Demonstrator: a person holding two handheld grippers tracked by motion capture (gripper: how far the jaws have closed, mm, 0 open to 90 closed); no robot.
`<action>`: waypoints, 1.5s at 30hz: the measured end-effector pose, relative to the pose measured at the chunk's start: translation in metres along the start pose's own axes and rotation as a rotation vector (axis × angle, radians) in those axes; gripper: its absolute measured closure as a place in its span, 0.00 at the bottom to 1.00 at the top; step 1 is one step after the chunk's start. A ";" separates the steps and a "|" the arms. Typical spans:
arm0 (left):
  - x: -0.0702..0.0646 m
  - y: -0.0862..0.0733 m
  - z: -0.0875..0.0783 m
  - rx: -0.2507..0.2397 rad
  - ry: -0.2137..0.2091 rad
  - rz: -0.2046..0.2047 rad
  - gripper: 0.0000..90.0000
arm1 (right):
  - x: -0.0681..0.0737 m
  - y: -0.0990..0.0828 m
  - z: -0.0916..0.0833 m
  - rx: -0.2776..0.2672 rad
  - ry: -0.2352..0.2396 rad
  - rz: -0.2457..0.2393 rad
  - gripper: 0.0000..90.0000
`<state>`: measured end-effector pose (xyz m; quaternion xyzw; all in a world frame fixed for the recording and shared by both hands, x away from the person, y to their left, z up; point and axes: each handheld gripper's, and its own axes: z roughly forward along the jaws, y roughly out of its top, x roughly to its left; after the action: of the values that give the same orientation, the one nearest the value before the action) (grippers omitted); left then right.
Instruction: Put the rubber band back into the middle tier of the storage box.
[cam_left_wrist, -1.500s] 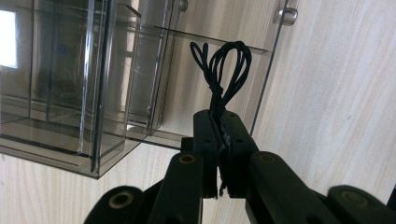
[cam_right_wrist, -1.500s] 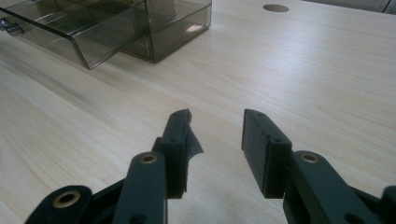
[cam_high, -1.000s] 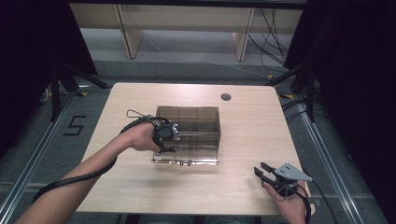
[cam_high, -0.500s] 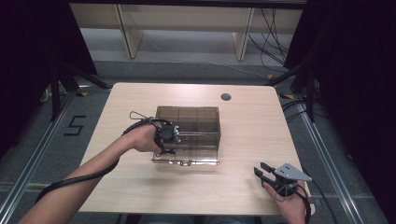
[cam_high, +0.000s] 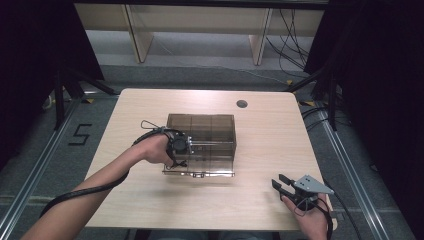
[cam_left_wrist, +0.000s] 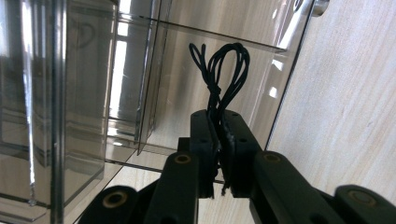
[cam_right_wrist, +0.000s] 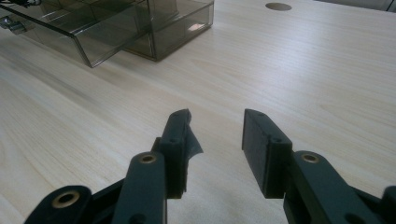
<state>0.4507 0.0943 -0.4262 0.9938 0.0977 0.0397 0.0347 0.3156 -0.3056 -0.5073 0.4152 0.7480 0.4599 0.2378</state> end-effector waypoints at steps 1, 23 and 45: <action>0.000 0.000 0.000 0.001 0.000 -0.001 0.91 | 0.000 0.000 0.000 0.001 -0.001 -0.001 0.69; -0.003 -0.024 -0.029 -0.155 0.028 -0.068 0.69 | 0.001 0.000 0.001 0.005 0.004 0.002 0.69; -0.019 -0.084 -0.037 -0.304 0.098 -0.143 0.56 | 0.001 0.000 0.003 0.000 -0.011 -0.022 0.69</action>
<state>0.4125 0.1749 -0.3977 0.9645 0.1626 0.1001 0.1823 0.3174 -0.3030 -0.5091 0.4094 0.7514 0.4548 0.2470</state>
